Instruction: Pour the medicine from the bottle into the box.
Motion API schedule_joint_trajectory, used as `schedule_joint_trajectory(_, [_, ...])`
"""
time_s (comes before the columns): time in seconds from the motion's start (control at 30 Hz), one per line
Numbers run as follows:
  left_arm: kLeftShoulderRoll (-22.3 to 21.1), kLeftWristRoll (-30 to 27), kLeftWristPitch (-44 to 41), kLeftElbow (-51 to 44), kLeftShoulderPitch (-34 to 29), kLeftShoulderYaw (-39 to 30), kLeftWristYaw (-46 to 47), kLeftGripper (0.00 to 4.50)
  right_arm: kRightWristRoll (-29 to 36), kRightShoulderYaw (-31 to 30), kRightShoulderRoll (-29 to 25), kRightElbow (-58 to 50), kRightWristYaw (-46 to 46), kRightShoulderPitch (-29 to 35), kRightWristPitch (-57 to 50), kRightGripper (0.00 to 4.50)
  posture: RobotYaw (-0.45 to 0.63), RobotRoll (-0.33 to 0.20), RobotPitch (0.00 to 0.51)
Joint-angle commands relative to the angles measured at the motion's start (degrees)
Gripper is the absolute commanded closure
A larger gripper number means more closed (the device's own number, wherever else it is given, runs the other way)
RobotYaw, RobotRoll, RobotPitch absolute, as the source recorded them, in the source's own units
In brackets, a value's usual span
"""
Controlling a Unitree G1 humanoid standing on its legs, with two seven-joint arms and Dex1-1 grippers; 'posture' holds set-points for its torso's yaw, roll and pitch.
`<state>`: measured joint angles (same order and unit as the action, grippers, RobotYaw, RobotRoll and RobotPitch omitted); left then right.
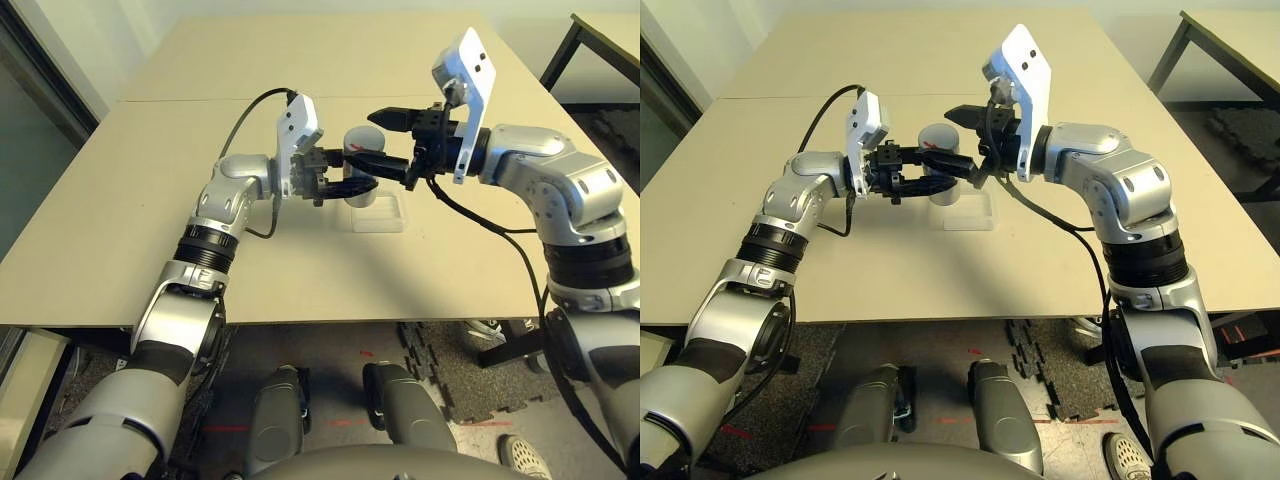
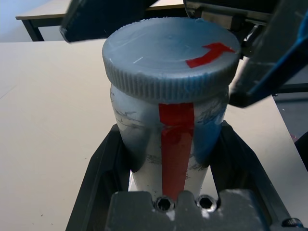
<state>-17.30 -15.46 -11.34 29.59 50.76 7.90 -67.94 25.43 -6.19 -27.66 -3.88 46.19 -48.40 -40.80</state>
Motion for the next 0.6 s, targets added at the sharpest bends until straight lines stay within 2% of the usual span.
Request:
schedule_joint_trajectory(0.03, [-0.13, 0.56, -0.45, -1.16, -0.18, 0.55, -0.36, 2.02, -1.17, -1.28, 0.49, 0.71, 0.83, -0.43, 1.05, 0.00, -0.17, 0.000, 0.098])
schedule_joint_trajectory(0.13, [-0.19, 0.59, -0.56, -1.37, -0.40, 0.63, -0.41, 2.02, -1.45, -1.28, 0.78, 0.23, 1.14, -0.11, 0.93, 0.60, -0.17, 0.000, 0.095])
schedule_joint_trajectory(0.23, [-0.17, 0.61, -0.65, -1.55, -0.59, 0.70, -0.42, 2.02, -1.50, -1.33, 0.80, -0.24, 1.56, 0.25, 0.64, 1.69, -0.17, 0.000, 0.093])
schedule_joint_trajectory(0.27, [-0.16, 0.59, -0.70, -1.64, -0.65, 0.73, -0.43, 2.02, -1.46, -1.35, 0.79, -0.47, 1.66, 0.42, 0.51, 1.92, -0.18, 0.000, 0.092])
schedule_joint_trajectory(0.5, [-0.16, 0.81, -0.62, -1.42, -0.94, 0.87, -0.39, 2.02, -0.95, -1.13, 0.97, -1.66, 1.74, 0.61, -0.21, 1.92, -0.18, 0.000, 0.093])
schedule_joint_trajectory(0.6, [-0.19, 1.56, -0.26, -0.66, -1.58, 1.39, -0.29, 2.02, 0.58, 0.71, 1.90, -1.42, 0.89, -1.68, -1.86, 1.92, -0.18, 0.000, 0.094])
